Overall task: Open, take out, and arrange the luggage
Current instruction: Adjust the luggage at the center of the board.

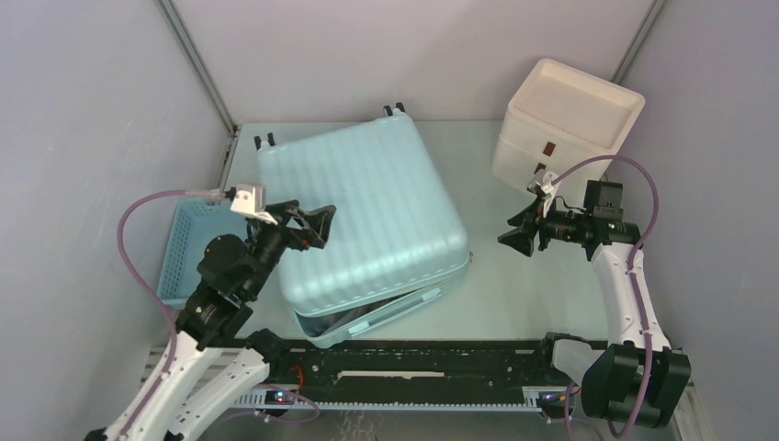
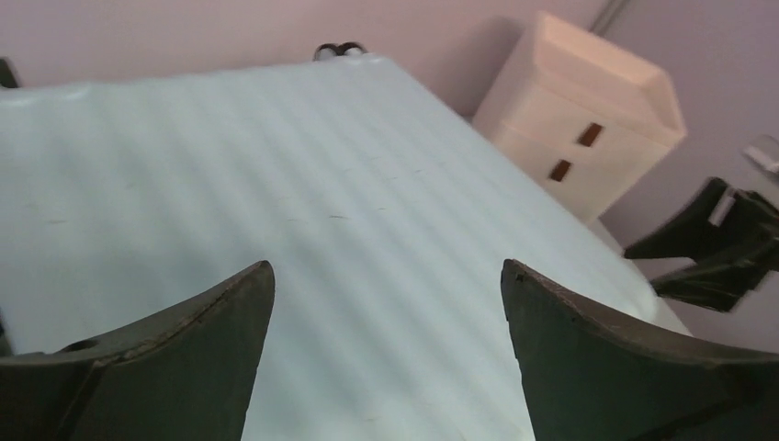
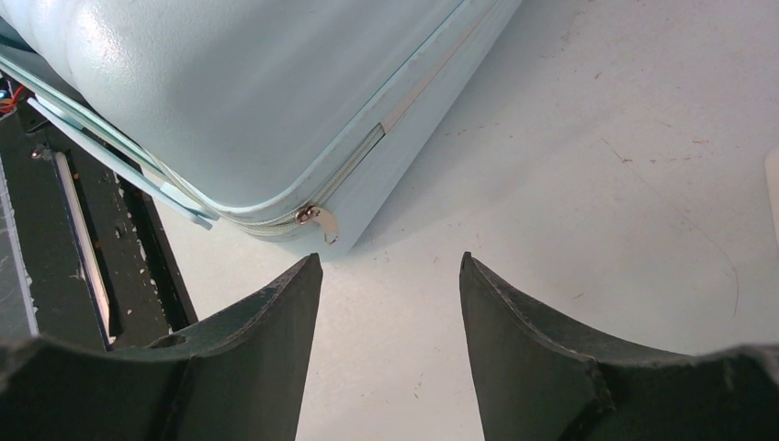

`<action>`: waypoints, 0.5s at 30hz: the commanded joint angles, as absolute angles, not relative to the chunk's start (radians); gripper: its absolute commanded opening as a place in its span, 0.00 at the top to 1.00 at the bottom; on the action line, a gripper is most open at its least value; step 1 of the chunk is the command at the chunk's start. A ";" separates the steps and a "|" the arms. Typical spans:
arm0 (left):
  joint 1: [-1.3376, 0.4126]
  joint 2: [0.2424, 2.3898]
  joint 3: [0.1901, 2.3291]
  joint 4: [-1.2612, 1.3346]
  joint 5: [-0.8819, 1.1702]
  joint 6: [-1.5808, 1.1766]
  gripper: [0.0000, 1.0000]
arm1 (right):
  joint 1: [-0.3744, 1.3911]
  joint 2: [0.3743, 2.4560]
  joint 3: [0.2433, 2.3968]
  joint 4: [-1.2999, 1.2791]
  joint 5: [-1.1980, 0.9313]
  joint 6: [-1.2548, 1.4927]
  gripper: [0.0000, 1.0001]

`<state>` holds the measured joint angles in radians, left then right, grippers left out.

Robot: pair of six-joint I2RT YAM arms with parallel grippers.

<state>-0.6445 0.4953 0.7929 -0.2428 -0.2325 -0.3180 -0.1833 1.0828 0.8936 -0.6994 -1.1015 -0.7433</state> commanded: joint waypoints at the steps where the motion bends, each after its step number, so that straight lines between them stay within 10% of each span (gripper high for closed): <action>1: -0.365 0.509 0.791 -0.191 0.080 -0.481 0.05 | -0.189 1.078 0.908 -0.708 -1.124 -0.767 0.34; 11: 0.141 0.538 0.668 -0.085 0.227 -0.743 0.61 | -0.189 1.077 0.908 -0.712 -1.118 -0.768 0.34; 15: 0.203 0.531 0.641 -0.161 0.125 -0.711 0.66 | -0.188 1.077 0.908 -0.713 -1.119 -0.770 0.34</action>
<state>0.1528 0.5365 0.6685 -0.1253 0.1810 -0.6884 -0.1837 1.0828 0.8936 -0.7082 -1.1015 -0.7551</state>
